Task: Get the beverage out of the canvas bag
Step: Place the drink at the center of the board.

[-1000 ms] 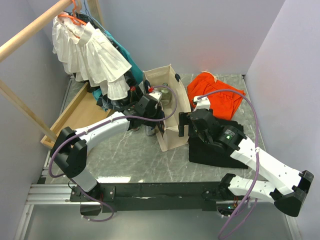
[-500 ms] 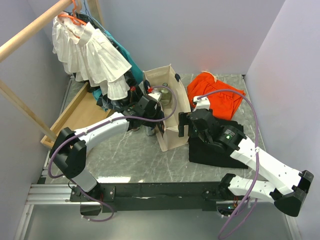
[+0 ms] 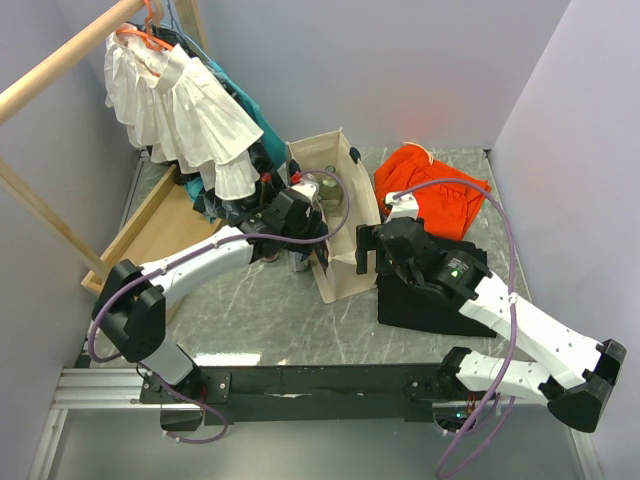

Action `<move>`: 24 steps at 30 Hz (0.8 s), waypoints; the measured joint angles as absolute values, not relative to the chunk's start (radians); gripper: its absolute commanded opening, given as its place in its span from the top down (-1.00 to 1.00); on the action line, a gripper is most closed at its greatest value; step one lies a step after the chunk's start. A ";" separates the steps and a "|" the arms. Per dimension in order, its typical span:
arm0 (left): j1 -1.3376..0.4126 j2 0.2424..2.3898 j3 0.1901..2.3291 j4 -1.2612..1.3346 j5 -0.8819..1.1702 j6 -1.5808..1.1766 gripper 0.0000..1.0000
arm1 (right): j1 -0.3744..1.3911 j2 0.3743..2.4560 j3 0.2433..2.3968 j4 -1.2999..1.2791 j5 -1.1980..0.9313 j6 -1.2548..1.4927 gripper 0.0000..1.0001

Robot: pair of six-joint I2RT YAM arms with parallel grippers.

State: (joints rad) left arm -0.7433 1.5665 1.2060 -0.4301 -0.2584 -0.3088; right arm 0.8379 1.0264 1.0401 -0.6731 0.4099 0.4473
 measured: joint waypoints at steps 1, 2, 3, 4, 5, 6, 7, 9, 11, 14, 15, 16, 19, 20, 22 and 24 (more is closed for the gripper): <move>-0.743 1.567 1.206 -0.430 -0.258 -0.309 -0.50 | 0.838 1.026 1.040 -0.673 0.410 0.447 -1.00; -0.743 1.567 1.206 -0.431 -0.259 -0.310 -0.51 | 0.838 1.026 1.040 -0.673 0.410 0.447 -1.00; -0.743 1.567 1.206 -0.431 -0.259 -0.310 -0.51 | 0.838 1.026 1.040 -0.673 0.410 0.447 -1.00; -0.743 1.567 1.206 -0.431 -0.260 -0.310 -0.52 | 0.838 1.026 1.040 -0.673 0.410 0.447 -1.00; -0.743 1.567 1.206 -0.431 -0.260 -0.310 -0.54 | 0.838 1.026 1.040 -0.673 0.410 0.447 -1.00; -0.743 1.567 1.206 -0.431 -0.260 -0.310 -0.58 | 0.838 1.026 1.040 -0.673 0.410 0.447 -1.00; -0.743 1.566 1.206 -0.432 -0.260 -0.310 -0.62 | 0.838 1.026 1.040 -0.673 0.410 0.447 -1.00; -0.743 1.563 1.206 -0.432 -0.258 -0.310 -0.67 | 0.838 1.026 1.040 -0.673 0.410 0.447 -1.00; -0.743 1.556 1.206 -0.433 -0.257 -0.310 -0.67 | 0.838 1.026 1.040 -0.673 0.410 0.447 -1.00; -0.743 1.530 1.206 -0.435 -0.250 -0.311 -0.76 | 0.838 1.026 1.040 -0.673 0.409 0.448 -1.00; -0.743 1.517 1.206 -0.435 -0.248 -0.310 -0.79 | 0.838 1.026 1.040 -0.673 0.407 0.448 -1.00; -0.743 1.504 1.206 -0.434 -0.244 -0.311 -0.80 | 0.838 1.026 1.040 -0.673 0.405 0.449 -1.00; -0.743 1.468 1.209 -0.434 -0.233 -0.313 -0.81 | 0.838 1.026 1.038 -0.673 0.397 0.450 -1.00; -0.743 1.460 1.212 -0.434 -0.233 -0.312 -0.82 | 0.838 1.026 1.038 -0.673 0.393 0.451 -1.00; -0.743 1.442 1.223 -0.434 -0.229 -0.312 -0.83 | 0.838 1.026 1.038 -0.673 0.383 0.452 -1.00; -0.743 1.429 1.238 -0.435 -0.226 -0.313 -0.83 | 0.838 1.028 1.038 -0.673 0.373 0.452 -1.00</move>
